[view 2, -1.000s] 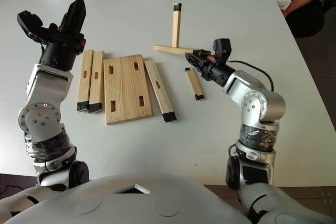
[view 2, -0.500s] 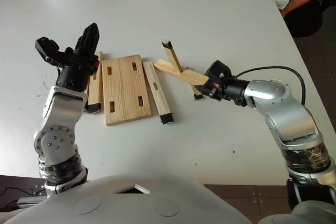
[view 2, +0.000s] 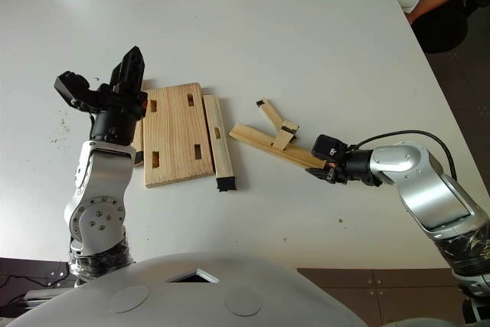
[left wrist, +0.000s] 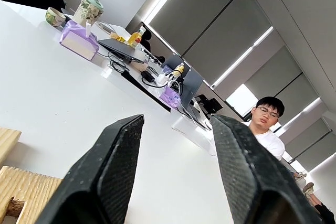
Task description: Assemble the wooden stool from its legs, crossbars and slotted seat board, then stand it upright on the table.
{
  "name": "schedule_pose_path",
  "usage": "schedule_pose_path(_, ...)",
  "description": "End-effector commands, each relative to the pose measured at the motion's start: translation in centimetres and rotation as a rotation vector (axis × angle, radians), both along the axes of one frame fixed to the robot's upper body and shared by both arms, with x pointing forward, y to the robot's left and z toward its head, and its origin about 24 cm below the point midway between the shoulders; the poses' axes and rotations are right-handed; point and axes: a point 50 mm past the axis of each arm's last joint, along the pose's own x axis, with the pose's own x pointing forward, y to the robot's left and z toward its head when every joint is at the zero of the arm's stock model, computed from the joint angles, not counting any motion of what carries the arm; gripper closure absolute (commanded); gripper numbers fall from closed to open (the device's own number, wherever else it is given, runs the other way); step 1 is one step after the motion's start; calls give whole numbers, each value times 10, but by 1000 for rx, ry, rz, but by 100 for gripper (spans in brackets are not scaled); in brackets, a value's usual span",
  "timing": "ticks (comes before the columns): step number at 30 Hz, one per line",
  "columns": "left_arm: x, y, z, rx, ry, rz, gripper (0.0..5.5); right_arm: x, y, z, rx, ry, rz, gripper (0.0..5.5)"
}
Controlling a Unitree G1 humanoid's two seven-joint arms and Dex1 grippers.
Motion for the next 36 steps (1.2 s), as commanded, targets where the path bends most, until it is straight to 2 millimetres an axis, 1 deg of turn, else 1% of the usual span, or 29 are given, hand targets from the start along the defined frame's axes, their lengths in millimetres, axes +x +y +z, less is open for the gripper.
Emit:
schedule_pose_path(1,1,-4,-5,-22,16,4,314,1,1,-6,-12,19,21,343)
schedule_pose_path(3,1,-4,-6,-24,16,3,314,3,4,-3,4,10,53,343)
schedule_pose_path(4,0,-4,-6,-25,15,4,314,5,5,-2,9,3,67,307)
schedule_pose_path(6,1,-5,-7,-25,16,4,314,7,8,-1,16,1,89,289)
schedule_pose_path(10,0,-4,-8,-24,17,12,314,10,11,1,26,6,135,228)
schedule_pose_path(14,2,-5,-10,-15,25,-18,314,7,12,-4,25,5,118,164)
schedule_pose_path(21,4,-4,-13,-8,29,-29,314,-1,20,-18,37,28,49,159)
schedule_pose_path(26,8,-3,-12,2,30,-34,314,-8,21,-32,24,25,-29,234)
schedule_pose_path(30,11,1,-11,14,29,-35,314,-11,19,-39,56,76,-152,289)
schedule_pose_path(34,12,2,-9,21,29,-42,314,-13,20,-39,84,127,-219,342)
schedule_pose_path(36,12,2,-9,22,31,-43,314,-15,22,-38,97,153,-243,343)
